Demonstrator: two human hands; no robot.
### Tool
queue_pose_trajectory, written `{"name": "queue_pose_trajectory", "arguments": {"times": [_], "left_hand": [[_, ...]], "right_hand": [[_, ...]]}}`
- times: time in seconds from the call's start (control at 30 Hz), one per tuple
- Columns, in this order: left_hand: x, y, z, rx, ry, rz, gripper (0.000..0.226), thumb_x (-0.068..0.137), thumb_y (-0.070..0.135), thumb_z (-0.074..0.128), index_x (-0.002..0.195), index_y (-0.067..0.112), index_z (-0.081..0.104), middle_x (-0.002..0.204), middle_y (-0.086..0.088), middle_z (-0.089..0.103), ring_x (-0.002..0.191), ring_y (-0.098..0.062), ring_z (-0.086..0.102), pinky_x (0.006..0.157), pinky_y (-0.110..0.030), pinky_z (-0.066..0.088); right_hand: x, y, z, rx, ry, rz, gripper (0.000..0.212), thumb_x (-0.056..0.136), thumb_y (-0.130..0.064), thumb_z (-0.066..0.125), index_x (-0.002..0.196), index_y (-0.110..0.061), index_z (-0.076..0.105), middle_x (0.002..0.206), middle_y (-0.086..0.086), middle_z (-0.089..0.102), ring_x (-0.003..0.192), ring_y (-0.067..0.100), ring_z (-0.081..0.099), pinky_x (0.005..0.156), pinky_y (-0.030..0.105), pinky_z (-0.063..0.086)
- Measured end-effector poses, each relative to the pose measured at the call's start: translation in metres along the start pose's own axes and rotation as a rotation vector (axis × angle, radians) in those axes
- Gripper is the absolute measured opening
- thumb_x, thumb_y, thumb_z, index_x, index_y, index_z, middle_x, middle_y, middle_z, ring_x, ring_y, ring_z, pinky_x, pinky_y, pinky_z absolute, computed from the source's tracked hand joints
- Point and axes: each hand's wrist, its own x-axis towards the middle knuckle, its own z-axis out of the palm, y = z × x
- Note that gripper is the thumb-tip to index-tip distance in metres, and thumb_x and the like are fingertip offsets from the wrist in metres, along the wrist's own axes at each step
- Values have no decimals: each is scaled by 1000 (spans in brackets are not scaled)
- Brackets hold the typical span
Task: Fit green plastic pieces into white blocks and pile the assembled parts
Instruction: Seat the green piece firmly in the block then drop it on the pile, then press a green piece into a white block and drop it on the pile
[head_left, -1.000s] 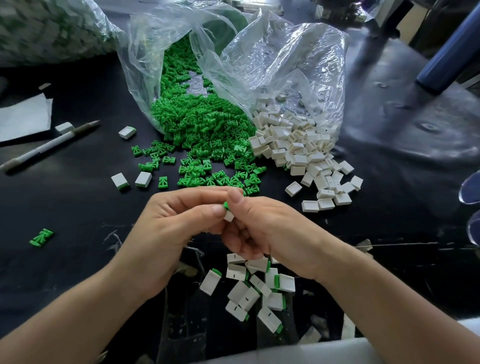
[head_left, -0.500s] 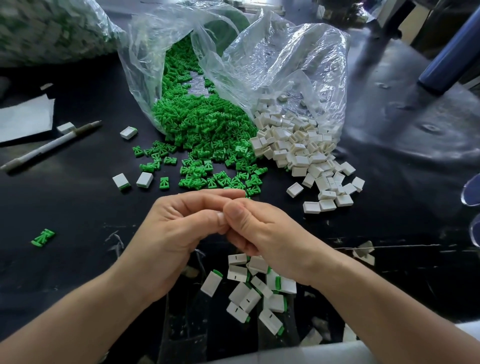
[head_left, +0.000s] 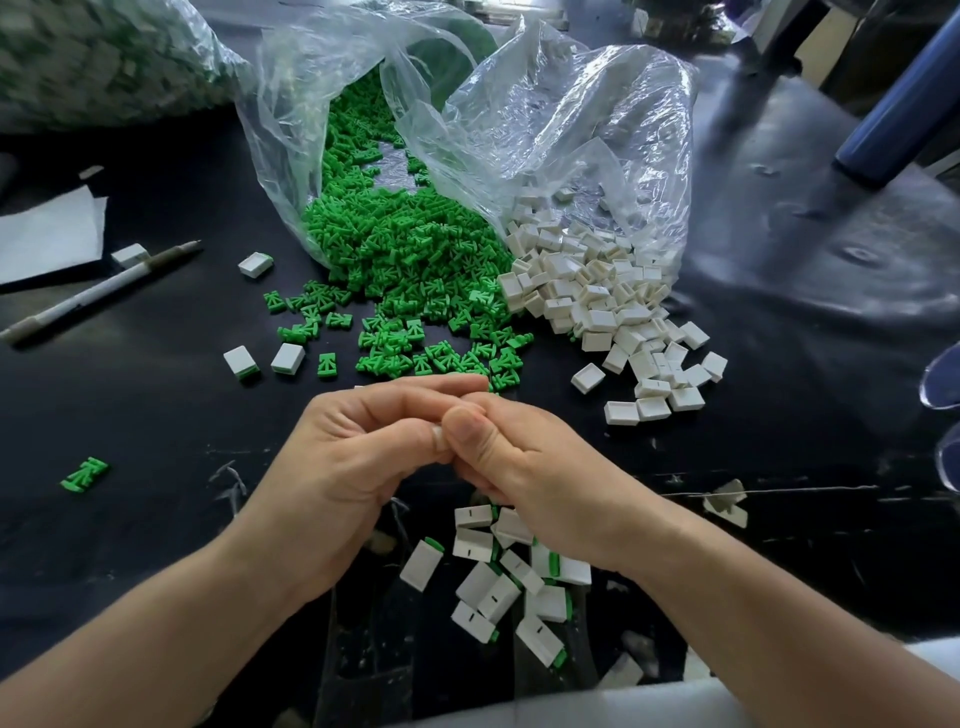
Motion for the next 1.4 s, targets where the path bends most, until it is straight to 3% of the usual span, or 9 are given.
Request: {"name": "queue_pose_trajectory", "arguments": {"times": [0.3,0.47,0.53,0.63,0.73,0.83,1.03,1.1,1.4], "left_hand": [[0,0,0,-29,-10,-4,18,56,20,66,69,13,76,105,-5,71,92,-17,69,71,-21,53],[0,1,-1,-15,-21,-30,24,54,9,67,77,6,75,100,-17,70,74,-27,68,66,-29,56],[0,1,-1,8,-14,-44,27,59,9,67,85,6,75,91,-25,69,74,-32,68,70,-32,57],[3,-1,-1,26,60,-41,22,66,11,62,81,15,77,86,-11,74,79,-20,70,69,-24,57],[4,0,-3,35,108,-57,20,67,15,60,77,18,77,78,-6,73,72,-14,69,56,-19,53],[1,3,-1,112,90,-59,13,67,15,71,77,19,77,68,-5,71,61,-11,66,50,-18,49],[-5,6,6,277,-35,-98,26,50,21,86,75,21,76,62,-3,68,52,-7,60,47,-14,44],[-6,6,7,278,-77,-114,19,56,18,84,73,21,76,63,-4,69,52,-6,59,46,-13,43],[-3,5,7,330,1,-87,32,48,36,72,70,13,73,57,-3,65,50,-7,57,45,-14,43]], "right_hand": [[1,-1,0,-35,3,-17,36,74,-59,26,80,-31,48,63,-20,41,55,-13,42,59,16,28],[1,3,-2,52,-38,-11,59,87,-58,26,88,-13,63,56,-15,42,55,4,38,58,25,33],[1,0,-7,38,-61,17,58,80,-64,23,71,-27,66,52,-12,46,52,2,41,55,21,35],[0,-3,-23,-145,60,31,59,70,-71,22,60,-29,61,50,-13,52,46,-3,44,49,13,37],[0,4,-47,-363,338,38,40,83,-54,45,77,-19,63,60,-12,53,52,-1,45,53,13,38],[0,14,-67,-533,512,95,10,87,-29,60,90,-24,68,74,-11,57,67,5,50,70,20,42],[4,26,-72,-717,453,221,25,87,-23,61,112,-25,64,111,-2,54,95,18,52,93,31,39],[6,27,-71,-760,404,260,27,89,-21,58,115,-24,62,116,-1,53,108,21,50,98,35,37],[7,28,-71,-820,369,260,9,86,-24,61,84,-21,53,94,-3,48,94,19,47,84,31,39]]}}
